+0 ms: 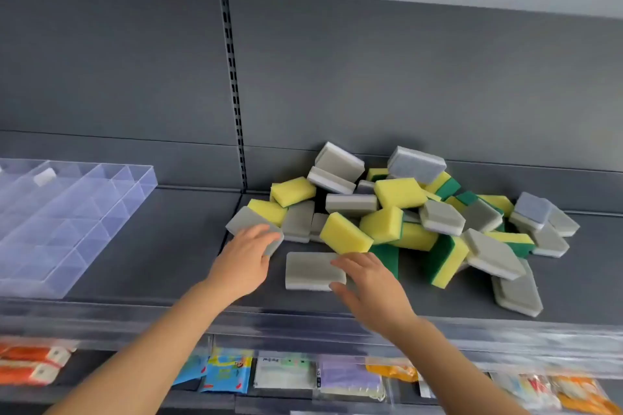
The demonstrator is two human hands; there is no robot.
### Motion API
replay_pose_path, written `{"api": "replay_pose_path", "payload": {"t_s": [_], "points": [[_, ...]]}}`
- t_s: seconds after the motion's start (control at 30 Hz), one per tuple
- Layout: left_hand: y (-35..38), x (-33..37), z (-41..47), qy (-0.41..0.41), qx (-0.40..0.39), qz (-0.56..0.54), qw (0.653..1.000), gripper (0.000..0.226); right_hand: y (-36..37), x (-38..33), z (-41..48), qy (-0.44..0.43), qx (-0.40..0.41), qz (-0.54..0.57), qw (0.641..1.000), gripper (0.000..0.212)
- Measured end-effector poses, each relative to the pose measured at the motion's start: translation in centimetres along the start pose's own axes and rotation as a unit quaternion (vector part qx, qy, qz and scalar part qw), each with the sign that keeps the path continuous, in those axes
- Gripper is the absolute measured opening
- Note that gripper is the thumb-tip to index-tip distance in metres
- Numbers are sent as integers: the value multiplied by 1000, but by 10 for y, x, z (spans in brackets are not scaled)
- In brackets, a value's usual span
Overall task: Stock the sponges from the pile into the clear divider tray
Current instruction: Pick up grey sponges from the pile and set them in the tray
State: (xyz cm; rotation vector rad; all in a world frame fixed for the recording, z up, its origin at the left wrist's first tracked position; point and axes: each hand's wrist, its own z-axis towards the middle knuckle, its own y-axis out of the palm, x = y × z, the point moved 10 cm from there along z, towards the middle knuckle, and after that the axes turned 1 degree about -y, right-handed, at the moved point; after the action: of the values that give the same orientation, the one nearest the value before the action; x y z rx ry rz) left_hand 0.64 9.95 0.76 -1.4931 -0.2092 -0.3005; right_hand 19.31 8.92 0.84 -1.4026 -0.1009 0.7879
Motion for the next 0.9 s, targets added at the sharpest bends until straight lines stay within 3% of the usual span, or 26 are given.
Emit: {"api": "replay_pose_path", "payload": {"t_s": [0.1, 0.2, 0.37, 0.47, 0.57, 0.7, 0.8, 0.9], "points": [[11, -1, 22, 17, -36, 125, 991, 77, 23, -19, 24, -47, -55, -39, 997, 50], [20, -7, 34, 16, -71, 161, 984, 91, 50, -25, 39, -51, -106, -67, 991, 62], [18, -13, 42, 27, -51, 246, 968, 73, 69, -18, 51, -30, -150, -149, 977, 63], [10, -17, 37, -8, -20, 251, 968, 60, 69, -17, 56, -21, -151, -158, 976, 67], [3, -26, 28, -39, 4, 196, 980, 56, 68, -19, 61, -9, -144, -144, 979, 75], [-15, -46, 6, -98, 57, 22, 993, 43, 67, -26, 67, 10, -116, -77, 990, 70], [-35, -68, -15, -131, 115, -155, 972, 41, 65, -36, 73, 39, -75, 41, 996, 68], [-55, -98, -37, -177, 152, -293, 927, 46, 60, -55, 82, 65, -35, 136, 988, 74]]}}
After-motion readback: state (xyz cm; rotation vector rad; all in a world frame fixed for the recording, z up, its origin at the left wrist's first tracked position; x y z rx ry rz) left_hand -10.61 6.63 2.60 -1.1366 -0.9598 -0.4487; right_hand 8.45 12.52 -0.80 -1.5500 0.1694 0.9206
